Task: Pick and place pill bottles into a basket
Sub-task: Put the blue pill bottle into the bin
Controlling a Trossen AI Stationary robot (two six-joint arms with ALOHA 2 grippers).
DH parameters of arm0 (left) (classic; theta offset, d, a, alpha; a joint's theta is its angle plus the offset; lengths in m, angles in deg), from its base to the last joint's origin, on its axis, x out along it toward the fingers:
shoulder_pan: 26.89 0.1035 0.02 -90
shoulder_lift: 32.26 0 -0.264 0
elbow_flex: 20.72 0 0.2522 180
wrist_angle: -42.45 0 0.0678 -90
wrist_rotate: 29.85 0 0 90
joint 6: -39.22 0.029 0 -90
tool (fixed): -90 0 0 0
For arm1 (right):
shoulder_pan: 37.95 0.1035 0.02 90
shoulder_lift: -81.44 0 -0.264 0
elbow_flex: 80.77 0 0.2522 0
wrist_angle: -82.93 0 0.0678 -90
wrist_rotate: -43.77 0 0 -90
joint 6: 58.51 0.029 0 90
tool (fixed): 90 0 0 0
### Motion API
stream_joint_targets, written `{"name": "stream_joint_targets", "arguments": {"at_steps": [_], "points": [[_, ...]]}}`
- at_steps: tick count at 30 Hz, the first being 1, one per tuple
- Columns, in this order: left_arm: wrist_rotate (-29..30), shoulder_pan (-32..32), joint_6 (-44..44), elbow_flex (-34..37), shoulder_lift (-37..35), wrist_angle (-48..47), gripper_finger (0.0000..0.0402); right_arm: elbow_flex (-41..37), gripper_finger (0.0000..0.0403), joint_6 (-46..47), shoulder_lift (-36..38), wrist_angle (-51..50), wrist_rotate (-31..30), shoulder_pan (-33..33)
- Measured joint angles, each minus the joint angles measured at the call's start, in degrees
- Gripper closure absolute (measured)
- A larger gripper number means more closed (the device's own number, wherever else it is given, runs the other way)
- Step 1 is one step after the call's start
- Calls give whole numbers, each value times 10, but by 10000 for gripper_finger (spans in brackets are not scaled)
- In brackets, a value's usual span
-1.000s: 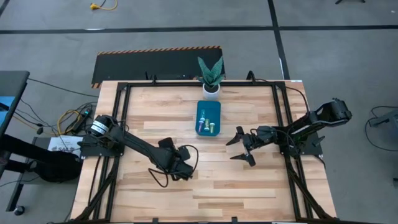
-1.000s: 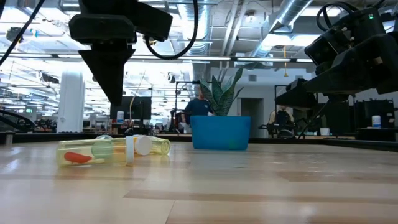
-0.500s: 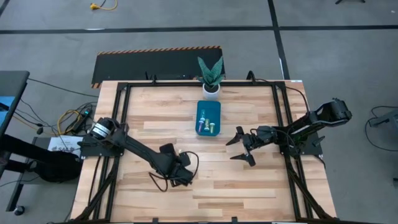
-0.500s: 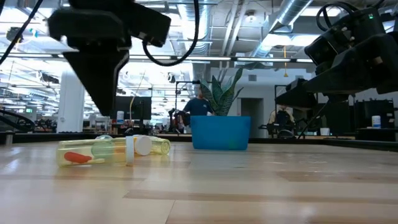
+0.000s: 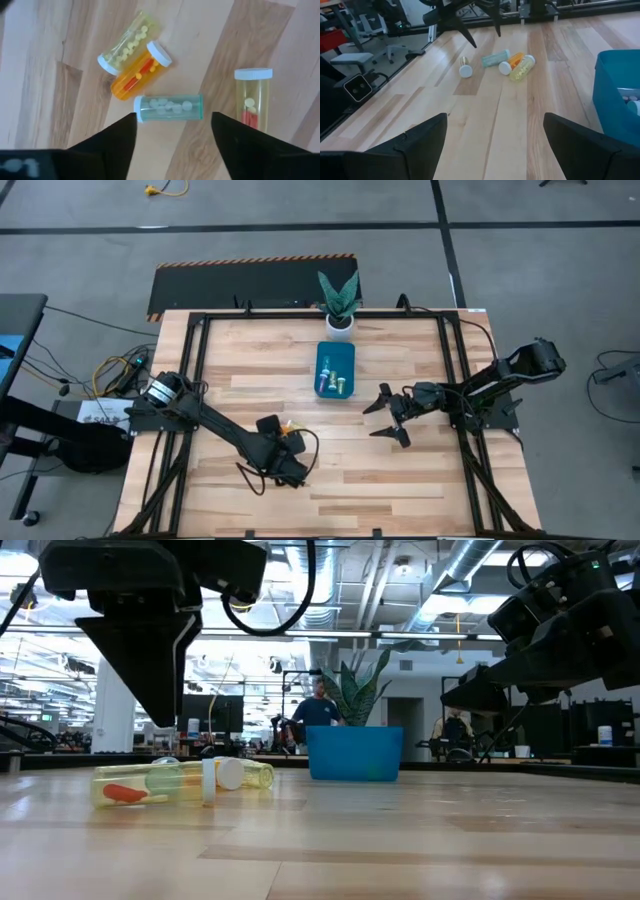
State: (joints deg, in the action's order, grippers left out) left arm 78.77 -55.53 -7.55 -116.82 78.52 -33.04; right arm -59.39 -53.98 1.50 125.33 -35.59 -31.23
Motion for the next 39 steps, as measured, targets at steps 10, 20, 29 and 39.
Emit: {"name": "stream_joint_targets", "arguments": {"at_steps": [10, 20, 29, 39], "points": [[12, 4, -27, 0, 0, 2, 71, 0, 76, 0, 0, 0, 0, 0], [-34, 28, -45, 0, 0, -1, 70, 0, 76, -5, 0, 0, 0, 0], [-27, 31, -13, 0, 0, 12, 70, 0, 76, -6, 0, -4, 0, 0], [-59, 33, 84, 0, 0, 67, 70, 0, 76, -6, 0, -4, 0, 0]]}}
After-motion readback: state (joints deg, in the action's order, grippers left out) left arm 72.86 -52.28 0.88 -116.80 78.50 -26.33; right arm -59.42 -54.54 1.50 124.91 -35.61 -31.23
